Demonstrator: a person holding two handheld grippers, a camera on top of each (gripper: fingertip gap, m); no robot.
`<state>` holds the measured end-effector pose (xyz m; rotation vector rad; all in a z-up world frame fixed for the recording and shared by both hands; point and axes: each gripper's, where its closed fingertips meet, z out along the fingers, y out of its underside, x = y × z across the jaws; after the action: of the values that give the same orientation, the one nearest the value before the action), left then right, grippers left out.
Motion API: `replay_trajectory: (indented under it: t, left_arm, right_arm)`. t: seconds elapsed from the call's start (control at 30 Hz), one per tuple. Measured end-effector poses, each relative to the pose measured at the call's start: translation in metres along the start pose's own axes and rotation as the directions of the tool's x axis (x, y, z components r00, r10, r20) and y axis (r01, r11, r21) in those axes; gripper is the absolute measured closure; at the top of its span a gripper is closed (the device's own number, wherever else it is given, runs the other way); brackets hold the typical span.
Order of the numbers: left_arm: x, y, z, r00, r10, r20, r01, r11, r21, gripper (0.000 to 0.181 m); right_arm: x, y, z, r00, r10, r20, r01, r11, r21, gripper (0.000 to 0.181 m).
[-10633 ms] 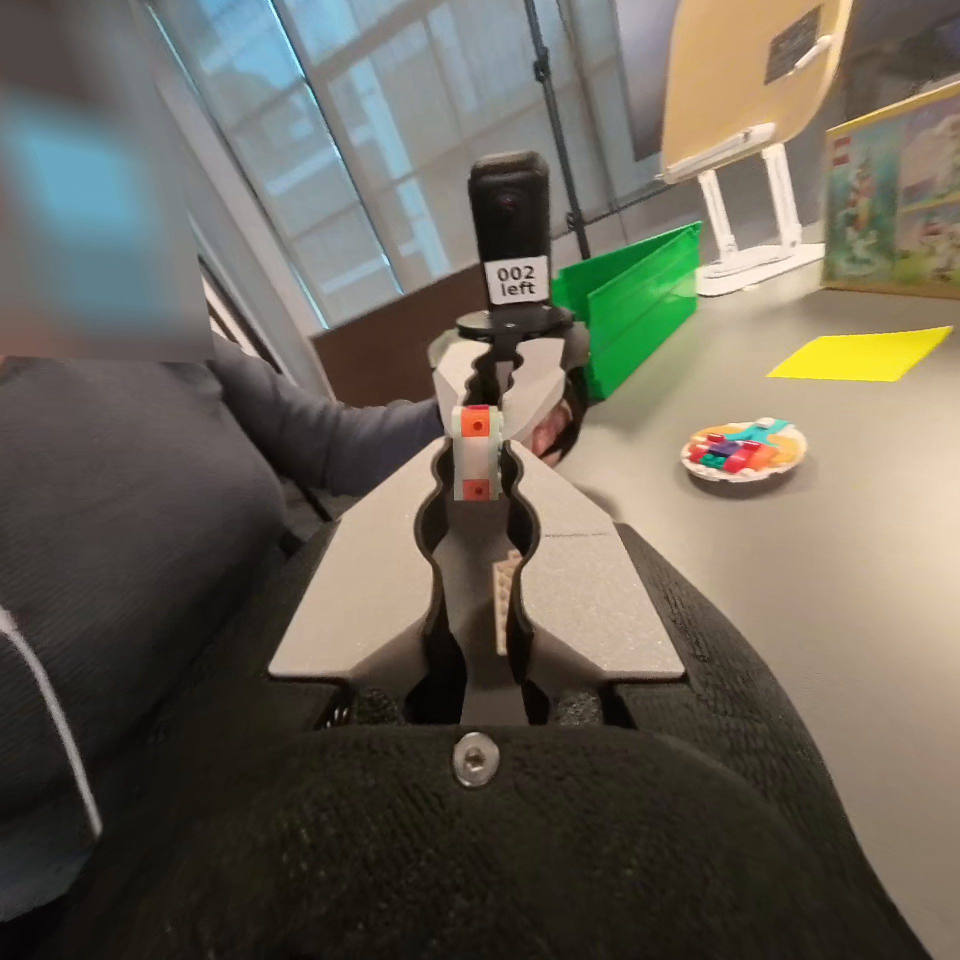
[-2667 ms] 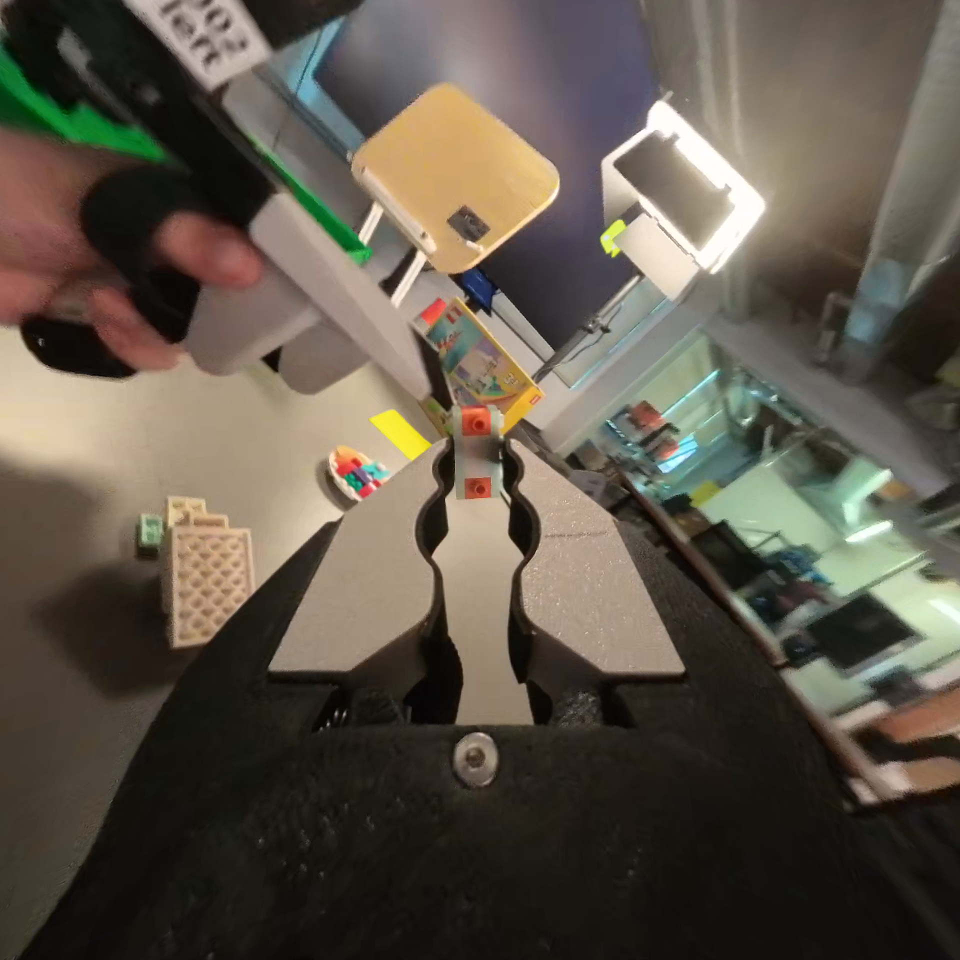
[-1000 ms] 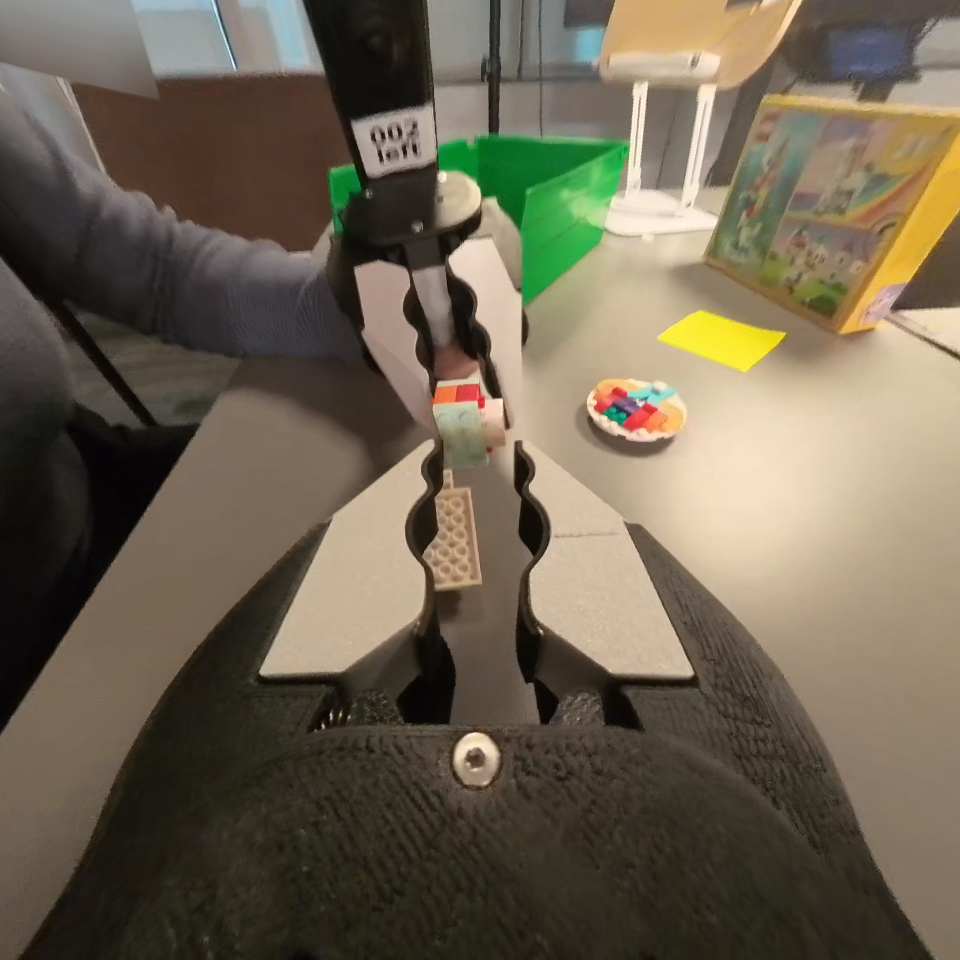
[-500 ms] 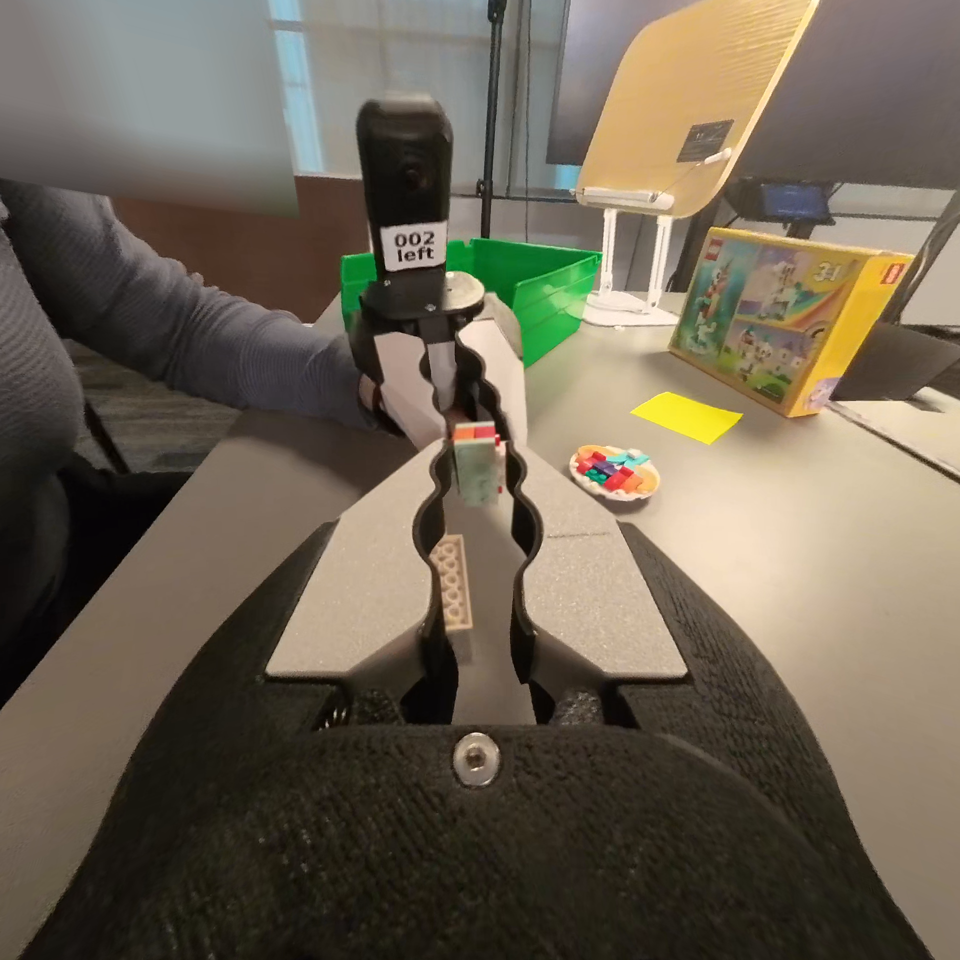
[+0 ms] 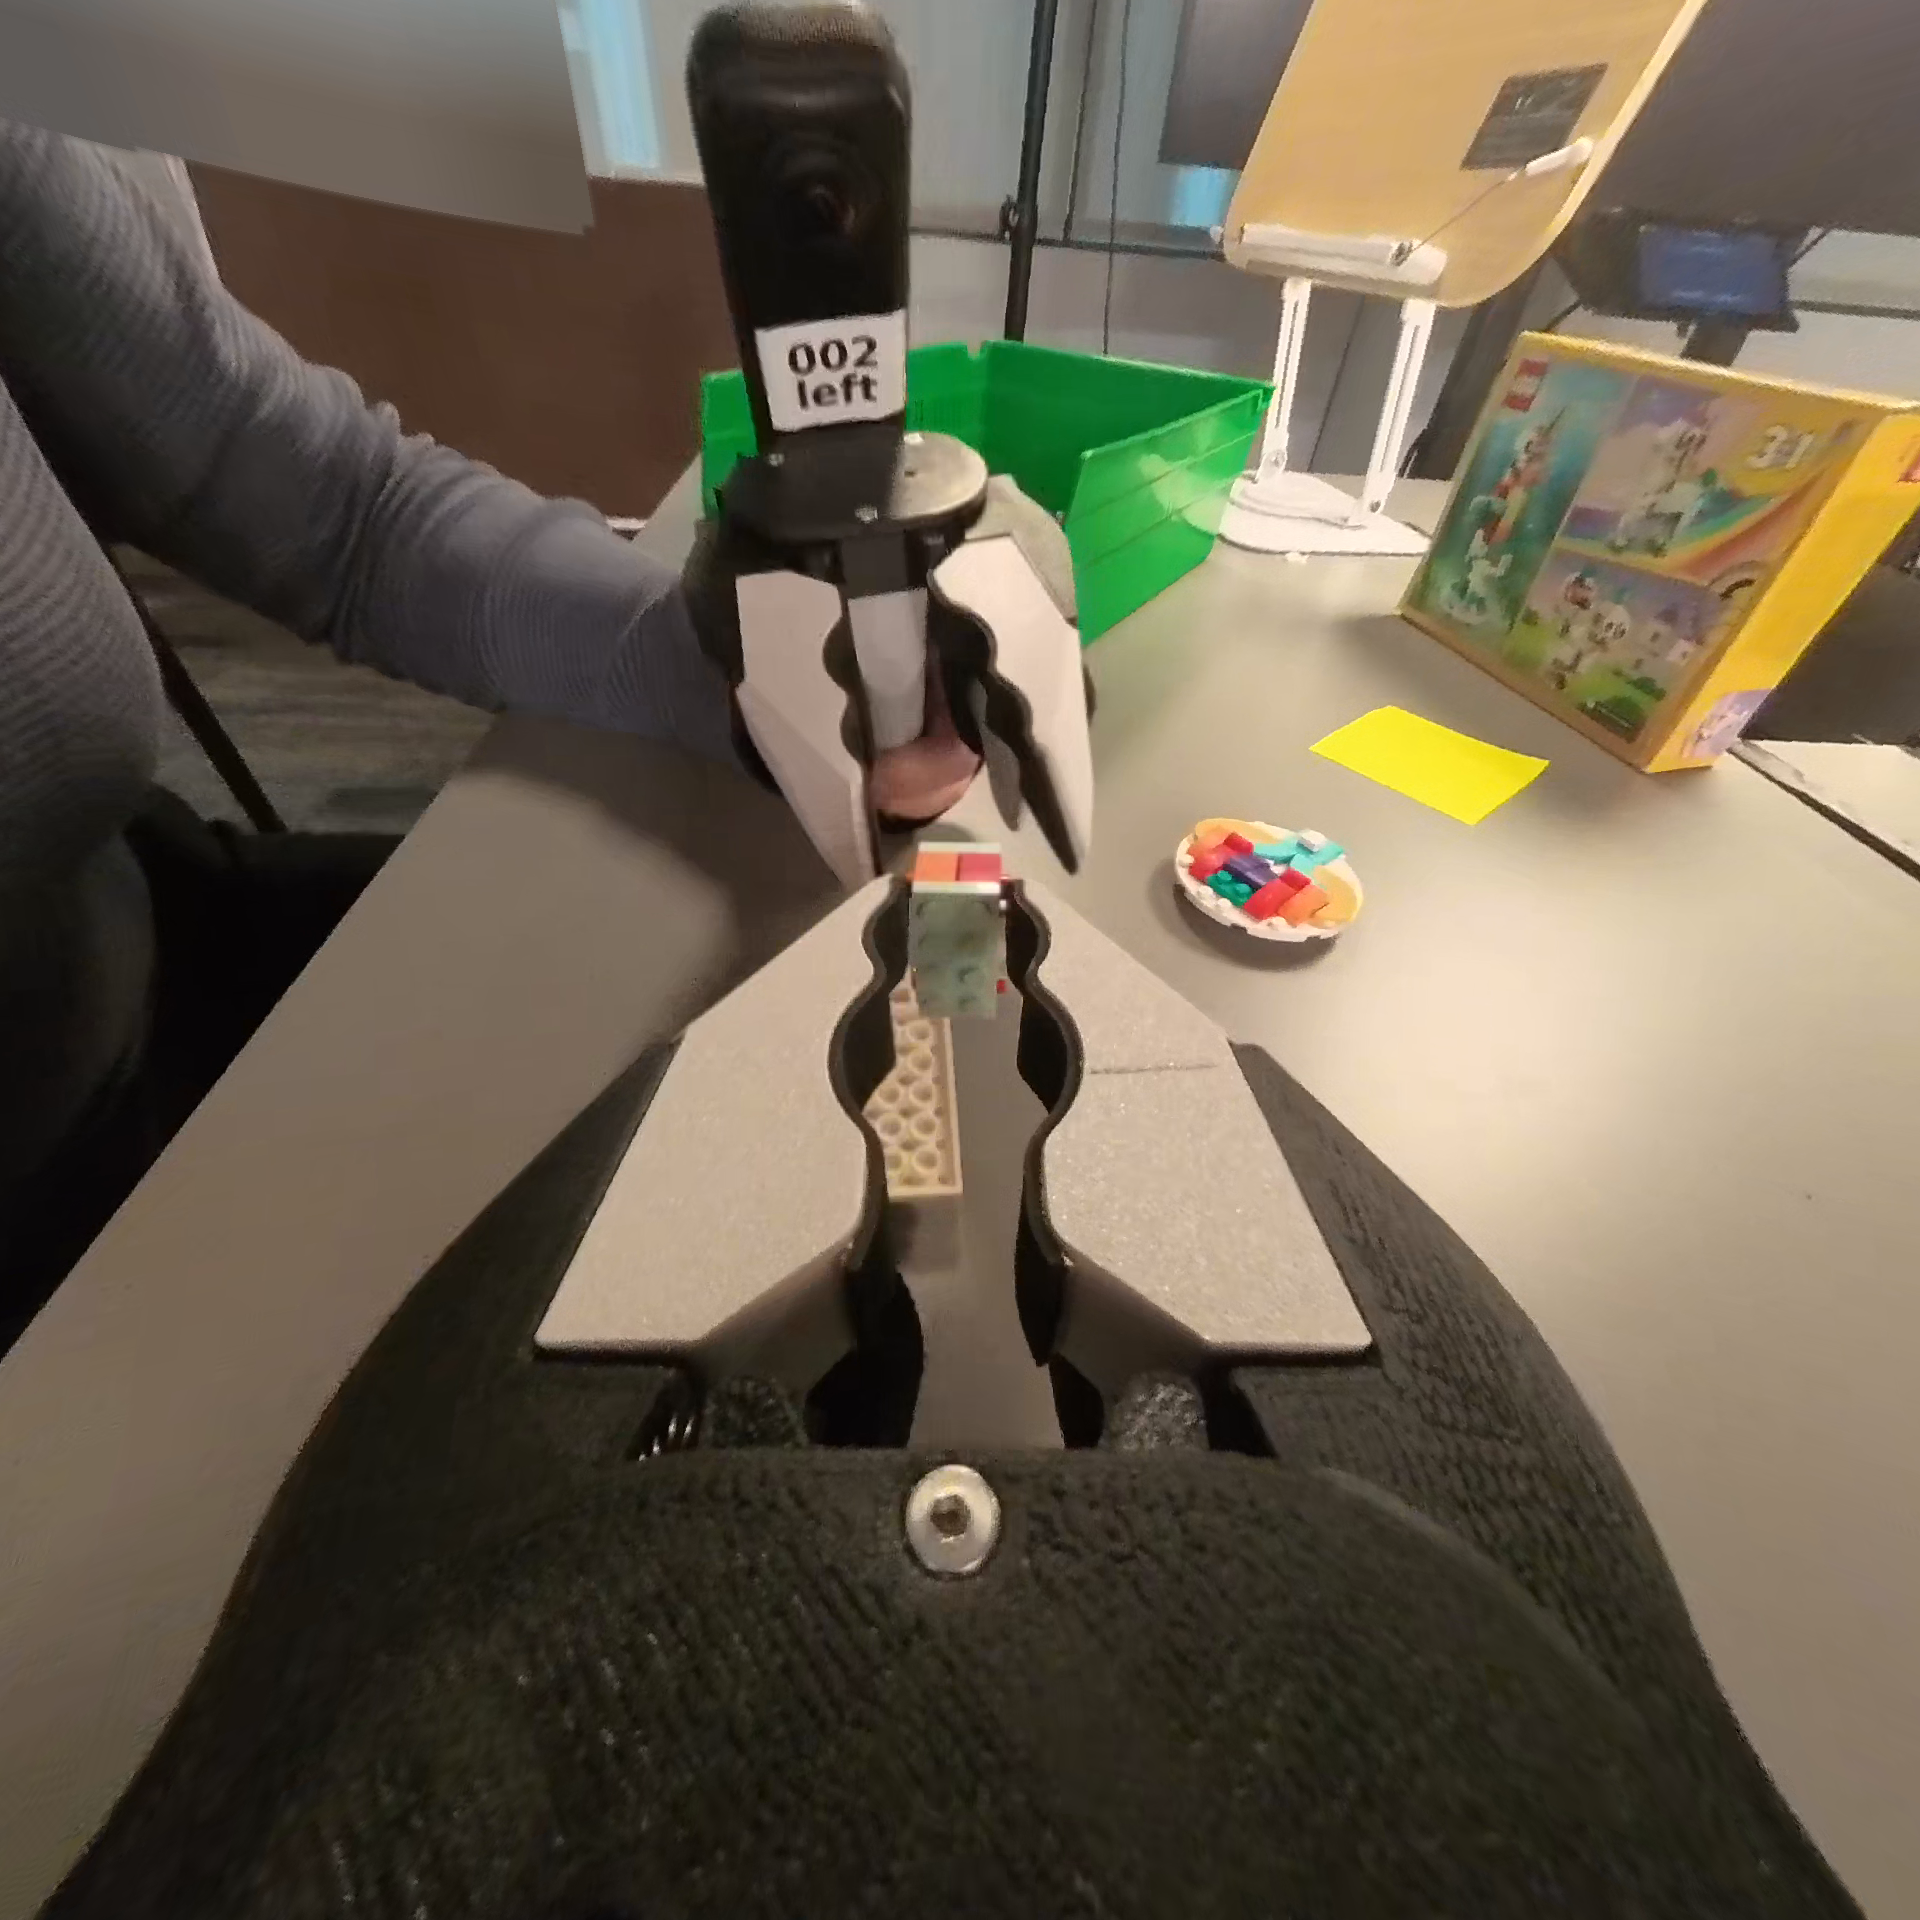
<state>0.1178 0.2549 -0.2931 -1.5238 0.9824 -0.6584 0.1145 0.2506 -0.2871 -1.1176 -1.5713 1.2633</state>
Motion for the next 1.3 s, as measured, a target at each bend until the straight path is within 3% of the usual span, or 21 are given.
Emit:
replay_trajectory:
  t: [0.17,0.4,0.87,1.3]
  left_arm:
    - [0.009,0.004,0.001,0.998,0.033,-0.051,-0.035,0.999,-0.028,0.160]
    - [0.010,-0.001,0.001,0.998,0.036,-0.045,-0.036,0.999,-0.005,0.165]
    - [0.008,-0.021,-0.010,0.976,-0.149,-0.159,0.172,0.974,0.146,0.166]
    - [-0.006,0.011,-0.018,0.995,-0.057,-0.082,0.054,0.998,-0.041,0.167]
  right_arm:
    - [-0.006,0.004,0.002,0.999,0.003,0.036,-0.002,1.000,-0.024,0.166]
    - [-0.004,-0.002,0.000,0.999,0.026,0.039,-0.026,1.000,0.002,0.165]
    - [-0.004,-0.023,0.002,0.988,0.068,0.138,-0.090,0.984,0.156,0.165]
    - [0.008,0.004,0.018,0.993,-0.012,0.118,0.016,0.999,-0.033,0.164]
